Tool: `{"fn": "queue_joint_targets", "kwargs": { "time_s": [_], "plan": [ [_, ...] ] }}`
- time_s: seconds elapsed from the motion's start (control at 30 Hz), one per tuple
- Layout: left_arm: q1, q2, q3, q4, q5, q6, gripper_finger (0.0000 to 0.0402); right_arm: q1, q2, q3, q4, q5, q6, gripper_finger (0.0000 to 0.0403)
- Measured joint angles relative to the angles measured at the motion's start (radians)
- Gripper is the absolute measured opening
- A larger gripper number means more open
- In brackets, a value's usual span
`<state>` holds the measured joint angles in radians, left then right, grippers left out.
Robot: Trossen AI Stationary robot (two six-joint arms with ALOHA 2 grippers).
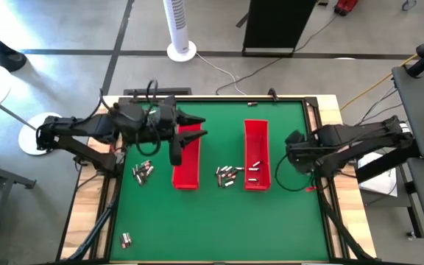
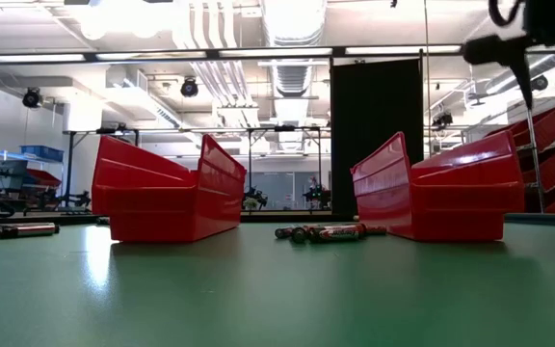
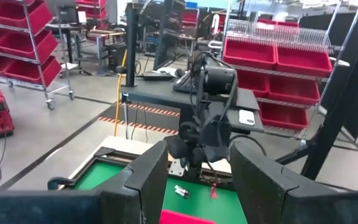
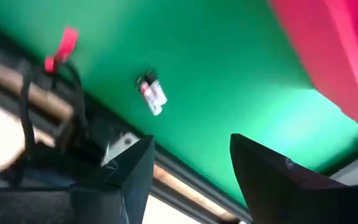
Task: Sort batteries
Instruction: Put the silver battery into the right red bin
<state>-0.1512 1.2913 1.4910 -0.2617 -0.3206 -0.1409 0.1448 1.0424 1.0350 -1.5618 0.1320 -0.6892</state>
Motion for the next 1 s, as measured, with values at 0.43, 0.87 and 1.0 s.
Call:
{"fn": "queue_joint_targets", "kwargs": {
  "time_s": [0.43, 0.87, 1.0],
  "plan": [
    [-0.014, 0.011, -0.001, -0.035, -0.014, 0.024, 0.0155, -0.001, 0.006, -0.172, 0.025, 0.165, -0.443, 0.0159],
    [-0.013, 0.007, -0.001, -0.028, -0.063, -0.007, 0.0155, -0.059, 0.005, -0.201, 0.066, 0.229, -0.529, 0.0083],
    [-0.010, 0.007, -0.001, -0.014, -0.071, -0.007, 0.0155, -0.142, 0.006, -0.198, 0.090, 0.170, -0.480, 0.0051]
  ]
}}
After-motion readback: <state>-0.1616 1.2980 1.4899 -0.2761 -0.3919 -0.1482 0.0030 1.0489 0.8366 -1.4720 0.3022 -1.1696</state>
